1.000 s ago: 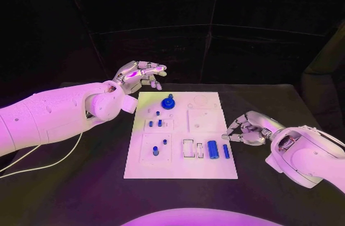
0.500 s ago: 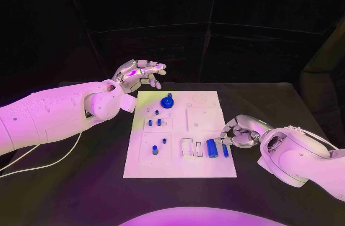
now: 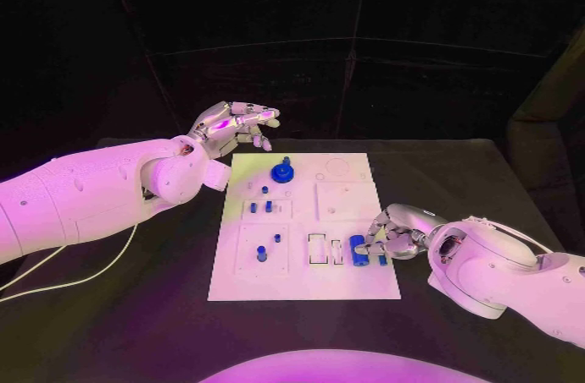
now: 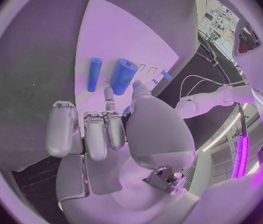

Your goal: Assemble the parts on the task board

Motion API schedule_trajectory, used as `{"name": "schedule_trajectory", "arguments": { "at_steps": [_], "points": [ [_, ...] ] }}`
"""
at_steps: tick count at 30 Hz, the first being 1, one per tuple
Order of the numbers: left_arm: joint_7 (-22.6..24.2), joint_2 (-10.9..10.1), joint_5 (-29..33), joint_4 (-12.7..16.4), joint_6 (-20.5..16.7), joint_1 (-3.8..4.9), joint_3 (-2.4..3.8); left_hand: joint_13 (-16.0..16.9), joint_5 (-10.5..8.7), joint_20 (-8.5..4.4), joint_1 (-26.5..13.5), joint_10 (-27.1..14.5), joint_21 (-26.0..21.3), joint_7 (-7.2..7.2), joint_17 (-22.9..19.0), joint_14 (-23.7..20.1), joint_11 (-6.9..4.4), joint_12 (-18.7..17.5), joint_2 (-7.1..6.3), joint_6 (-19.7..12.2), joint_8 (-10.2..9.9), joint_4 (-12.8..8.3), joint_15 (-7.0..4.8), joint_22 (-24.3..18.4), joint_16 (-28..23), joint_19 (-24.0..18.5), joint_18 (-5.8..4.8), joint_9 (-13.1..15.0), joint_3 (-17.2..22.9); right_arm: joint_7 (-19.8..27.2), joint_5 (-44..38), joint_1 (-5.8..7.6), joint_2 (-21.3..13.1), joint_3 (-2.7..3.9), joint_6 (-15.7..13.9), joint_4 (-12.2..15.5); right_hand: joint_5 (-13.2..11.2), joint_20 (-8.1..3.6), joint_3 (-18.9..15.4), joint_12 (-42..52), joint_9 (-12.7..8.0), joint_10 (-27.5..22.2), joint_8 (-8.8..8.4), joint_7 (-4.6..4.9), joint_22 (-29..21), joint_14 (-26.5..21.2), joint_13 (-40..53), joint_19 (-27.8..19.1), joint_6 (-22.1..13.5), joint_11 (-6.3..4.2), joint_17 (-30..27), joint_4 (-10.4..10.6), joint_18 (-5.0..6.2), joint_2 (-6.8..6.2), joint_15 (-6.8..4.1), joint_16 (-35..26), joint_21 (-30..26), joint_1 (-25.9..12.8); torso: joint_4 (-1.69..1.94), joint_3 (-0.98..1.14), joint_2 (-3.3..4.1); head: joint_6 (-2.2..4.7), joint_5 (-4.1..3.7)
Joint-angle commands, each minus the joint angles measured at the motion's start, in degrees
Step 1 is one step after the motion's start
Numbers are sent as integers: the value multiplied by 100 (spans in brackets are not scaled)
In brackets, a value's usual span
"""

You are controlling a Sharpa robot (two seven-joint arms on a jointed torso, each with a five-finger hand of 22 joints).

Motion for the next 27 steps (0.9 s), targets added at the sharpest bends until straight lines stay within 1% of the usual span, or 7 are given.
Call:
{"name": "schedule_trajectory", "arguments": {
  "at_steps": [1,10,18,20,23,25,27],
  "points": [
    [86,3,-20,-7,85,4,1,-1,3,-1,-5,-46,-39,8,-8,-39,-8,20,33,-14,24,-8,9,-7,-17,51,26,0,-28,-124,-97,-7,30,-1,304,-54,-49,9,-51,-15,8,389,30,2,-1,548,1089,21,-34,35,1215,1,-54,70,41,22,31,-17,6,-7,-7,-3,-4],
    [76,4,-20,-11,114,2,-1,-2,4,1,-14,-53,-45,8,-12,-41,-8,29,42,-19,27,-1,10,-12,-15,53,26,-1,-44,-222,-196,-30,140,-3,479,-157,-57,15,-68,-54,15,364,42,6,22,545,1050,22,-52,40,1207,0,-58,103,46,19,42,32,12,-8,-4,-16,15],
    [71,2,-20,-7,140,2,-3,-2,4,1,-8,-56,-48,4,-14,-44,-9,32,49,-12,33,-4,10,-15,-15,53,26,0,-45,-383,-255,-60,247,-3,501,-224,93,25,-108,-105,26,330,62,19,12,540,1005,2,-98,52,1192,-22,-54,169,58,12,36,145,1,-8,-2,-14,28],
    [69,0,-20,-5,145,2,-3,-2,4,1,-8,-56,-48,4,-14,-44,-9,32,49,-12,33,-4,10,-15,-15,53,26,0,-45,-433,-214,-62,268,-3,490,-245,113,25,-109,-114,28,324,67,20,14,540,997,1,-99,53,1193,-27,-54,187,59,12,37,164,1,-12,-3,-10,30],
    [67,-2,-20,0,151,3,-3,-2,4,1,-8,-56,-48,4,-14,-44,-9,32,49,-12,33,-4,10,-15,-15,53,26,0,-45,-479,-163,-64,297,-4,488,-263,227,28,-124,-118,37,321,86,21,20,539,998,-3,-104,54,1195,-49,-54,224,61,13,38,223,1,-15,-3,-16,32],
    [65,-3,-20,3,156,3,-3,-2,4,1,-8,-56,-48,4,-14,-44,-9,32,49,-12,33,-4,10,-15,-15,53,26,0,-45,-511,-134,-66,329,-4,491,-277,330,30,-145,-122,43,319,99,23,25,539,998,-5,-113,55,1194,-68,-55,249,62,12,40,267,1,-6,-4,-25,36],
    [64,-3,-20,4,159,3,-4,-2,4,1,-8,-56,-48,4,-14,-44,-9,32,49,-12,33,-4,10,-15,-15,53,26,0,-45,-533,-120,-67,351,-4,488,-285,434,32,-161,-127,48,317,110,24,27,539,998,-7,-120,57,1196,-87,-55,269,63,13,41,306,2,-4,-6,-27,38]
  ]
}}
